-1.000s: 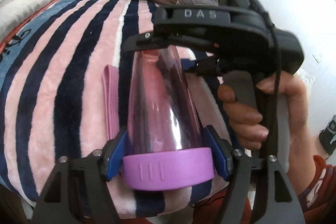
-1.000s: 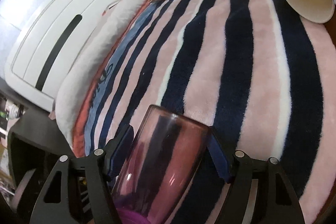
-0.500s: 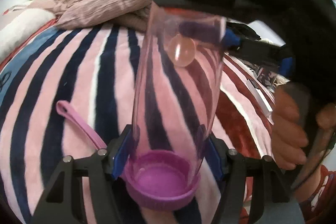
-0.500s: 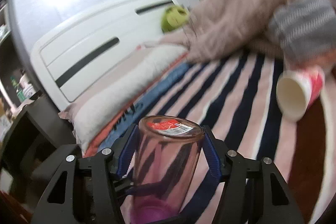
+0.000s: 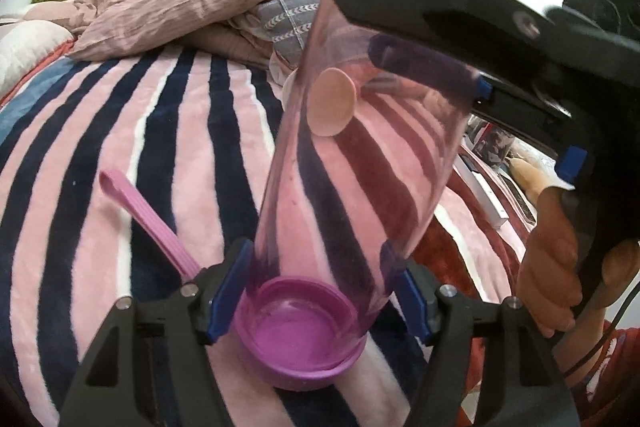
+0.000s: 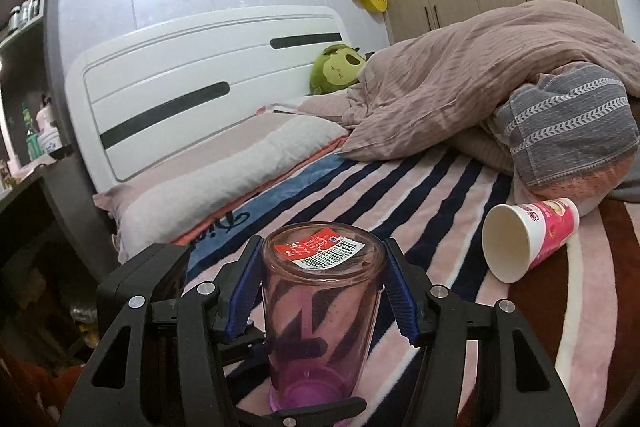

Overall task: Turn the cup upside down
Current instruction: 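Stand the bottle upright on its purple lid with the right tool, then open the right tool and pull both tools back from the bottle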

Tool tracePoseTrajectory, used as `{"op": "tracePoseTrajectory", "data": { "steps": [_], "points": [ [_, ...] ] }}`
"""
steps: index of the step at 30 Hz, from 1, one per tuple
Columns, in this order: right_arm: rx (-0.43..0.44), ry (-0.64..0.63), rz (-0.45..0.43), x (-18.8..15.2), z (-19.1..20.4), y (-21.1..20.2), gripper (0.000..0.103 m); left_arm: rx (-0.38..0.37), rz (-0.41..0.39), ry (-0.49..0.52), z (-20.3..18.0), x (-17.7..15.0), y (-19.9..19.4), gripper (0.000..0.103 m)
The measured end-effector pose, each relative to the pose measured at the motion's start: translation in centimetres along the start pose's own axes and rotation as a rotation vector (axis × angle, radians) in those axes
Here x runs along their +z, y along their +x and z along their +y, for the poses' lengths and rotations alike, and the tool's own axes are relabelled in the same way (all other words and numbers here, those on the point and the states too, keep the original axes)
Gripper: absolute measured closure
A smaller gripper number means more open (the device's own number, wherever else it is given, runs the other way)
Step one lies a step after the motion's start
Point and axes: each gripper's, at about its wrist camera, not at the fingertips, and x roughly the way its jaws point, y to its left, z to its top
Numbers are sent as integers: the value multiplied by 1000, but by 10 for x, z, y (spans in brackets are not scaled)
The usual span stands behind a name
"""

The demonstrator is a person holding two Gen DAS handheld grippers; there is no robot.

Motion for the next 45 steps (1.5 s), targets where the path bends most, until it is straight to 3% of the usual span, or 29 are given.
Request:
{"op": "tracePoseTrajectory", "data": {
  "steps": [8,12,15,19,22,28,34,45],
  "points": [
    [-7,-112,-10,-14,25,-18,48,-8,30,-18,2,-7,2,32],
    [2,-84,32,-18,26,-15,48,18,54,-50,3,-9,-1,26],
    [-65,-83,63,-20,28,-14,38,55,53,-30,-8,-13,-13,20],
    [-93,-72,52,-22,35,-32,26,116,22,14,-26,-15,-37,8],
    [-135,-50,33,-23,40,-55,23,167,-8,49,-40,-17,-61,3],
    [-223,12,-26,-28,58,-117,18,270,-67,50,-64,-25,-115,2],
    [-295,55,-63,-36,79,-171,12,325,-126,44,-87,-35,-162,2],
    [-323,-32,-48,-40,118,-201,8,354,-216,35,-117,-55,-213,2]
  ]
}}
